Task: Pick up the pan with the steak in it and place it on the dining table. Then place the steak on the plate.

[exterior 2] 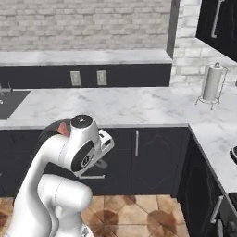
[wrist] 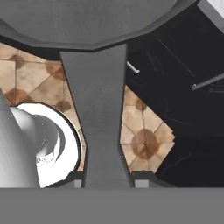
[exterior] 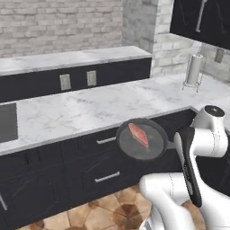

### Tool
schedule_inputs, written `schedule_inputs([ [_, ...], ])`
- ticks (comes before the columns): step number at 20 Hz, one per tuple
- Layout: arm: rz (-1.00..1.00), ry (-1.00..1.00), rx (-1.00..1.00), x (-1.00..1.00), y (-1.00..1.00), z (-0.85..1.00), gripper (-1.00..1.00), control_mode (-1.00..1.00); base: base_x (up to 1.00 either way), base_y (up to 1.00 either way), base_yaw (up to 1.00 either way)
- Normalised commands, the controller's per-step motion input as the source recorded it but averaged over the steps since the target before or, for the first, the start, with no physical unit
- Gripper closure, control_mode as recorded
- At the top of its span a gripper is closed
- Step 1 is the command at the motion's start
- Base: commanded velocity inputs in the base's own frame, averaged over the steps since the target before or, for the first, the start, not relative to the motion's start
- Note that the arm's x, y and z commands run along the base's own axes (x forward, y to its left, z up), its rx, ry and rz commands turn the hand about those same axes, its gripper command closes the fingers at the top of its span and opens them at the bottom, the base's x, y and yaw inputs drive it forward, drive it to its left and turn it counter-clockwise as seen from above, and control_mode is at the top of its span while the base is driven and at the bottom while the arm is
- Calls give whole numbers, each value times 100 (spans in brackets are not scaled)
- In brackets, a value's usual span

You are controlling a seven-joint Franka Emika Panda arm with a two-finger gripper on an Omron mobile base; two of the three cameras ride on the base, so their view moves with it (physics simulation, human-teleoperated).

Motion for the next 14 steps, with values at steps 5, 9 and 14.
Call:
schedule_inputs([
  [5,0,0,0,0,0,0,100,100,-19,0,44],
  [9,0,0,0,0,0,0,100,100,-23,0,42],
  [14,0,0,0,0,0,0,100,100,-6,-2,5],
])
